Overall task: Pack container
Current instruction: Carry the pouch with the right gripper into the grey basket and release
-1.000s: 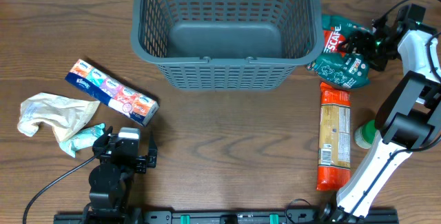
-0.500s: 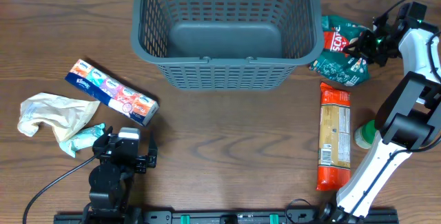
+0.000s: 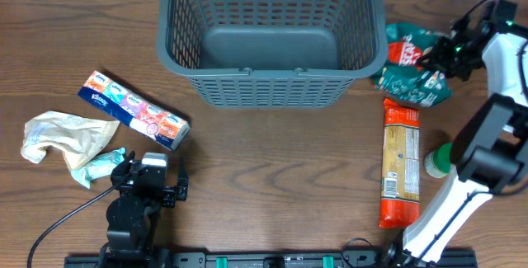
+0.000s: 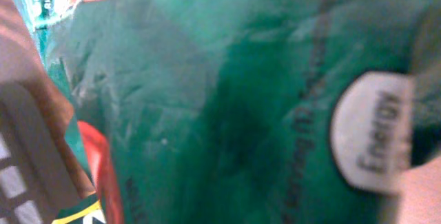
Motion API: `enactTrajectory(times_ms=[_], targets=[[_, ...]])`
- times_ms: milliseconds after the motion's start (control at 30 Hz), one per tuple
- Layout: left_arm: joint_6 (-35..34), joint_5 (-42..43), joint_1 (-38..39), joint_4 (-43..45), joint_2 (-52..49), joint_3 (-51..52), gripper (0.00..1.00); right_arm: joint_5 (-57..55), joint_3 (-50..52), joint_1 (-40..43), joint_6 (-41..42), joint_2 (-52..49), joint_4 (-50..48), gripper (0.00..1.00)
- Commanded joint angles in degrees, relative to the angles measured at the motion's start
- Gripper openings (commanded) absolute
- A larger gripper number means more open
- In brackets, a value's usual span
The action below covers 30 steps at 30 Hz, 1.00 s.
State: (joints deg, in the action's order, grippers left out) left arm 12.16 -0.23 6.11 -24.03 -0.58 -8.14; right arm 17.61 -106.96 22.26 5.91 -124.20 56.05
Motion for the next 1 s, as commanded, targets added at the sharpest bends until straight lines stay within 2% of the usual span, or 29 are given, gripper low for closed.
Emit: enactTrajectory(times_ms=[0, 400, 500, 600, 733, 967], targets=[[-0.5, -0.24, 0.2, -0.11, 0.35, 1.05, 0.98, -1.38, -2.08, -0.66, 1.77, 13.64, -2.69, 0.01], [-0.5, -0.24, 0.2, -0.11, 0.35, 1.05, 0.98, -5.31, -2.08, -5.46, -1.55, 33.86, -13.6, 0.01], [-0.5, -0.24, 0.2, -0.13, 0.35, 1.05, 0.98, -3.89, -2.08, -9.86, -9.33, 36.15, -17.4, 0.01], [-0.5, -0.24, 0.2, -0.11, 0.35, 1.05, 0.99, 4.28, -2.08, -15.56, -25.66, 36.68, -19.32, 0.01], [-0.5, -0.24, 0.2, -0.11, 0.35, 1.05, 0.98, 4.87, -2.08, -24.37, -39.21, 36.2, -21.46, 0.01], [-0.5, -0.24, 0.2, -0.13, 0.35, 1.05, 0.98, 3.82, -2.08, -34.47, -53.2, 32.24, -24.79, 0.01]])
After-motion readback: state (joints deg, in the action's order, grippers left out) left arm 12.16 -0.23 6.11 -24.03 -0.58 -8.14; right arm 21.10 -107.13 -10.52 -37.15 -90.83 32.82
